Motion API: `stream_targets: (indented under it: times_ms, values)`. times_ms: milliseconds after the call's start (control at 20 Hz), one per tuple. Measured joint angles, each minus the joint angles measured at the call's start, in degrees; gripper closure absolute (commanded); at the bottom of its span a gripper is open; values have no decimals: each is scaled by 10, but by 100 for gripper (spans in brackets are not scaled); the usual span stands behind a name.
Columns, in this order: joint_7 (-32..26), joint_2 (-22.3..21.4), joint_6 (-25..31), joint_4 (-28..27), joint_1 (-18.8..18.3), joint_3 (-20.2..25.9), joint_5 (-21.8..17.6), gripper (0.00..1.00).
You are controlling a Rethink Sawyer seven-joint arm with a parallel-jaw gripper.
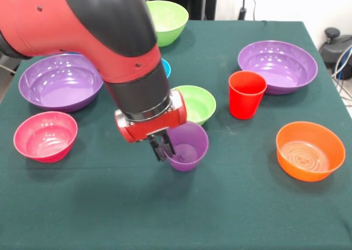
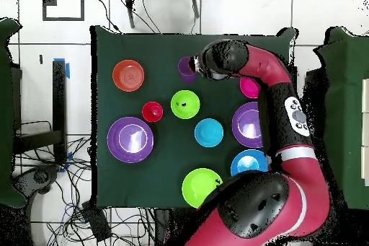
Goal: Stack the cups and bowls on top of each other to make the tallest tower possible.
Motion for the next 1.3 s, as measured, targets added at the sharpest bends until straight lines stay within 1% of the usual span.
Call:
stream_targets:
  times_ms: [400,950,1100,1150,1300]
  values:
    - [-1,3,-24,16,-29,10,0,100]
    - [-4,9,-55,19,-35,31,-1,100]
    - [-4,11,-65,22,-35,36,-12,100]
    - [-4,11,-72,26,-35,39,-22,100]
    - [-4,9,-83,29,-36,42,-36,100]
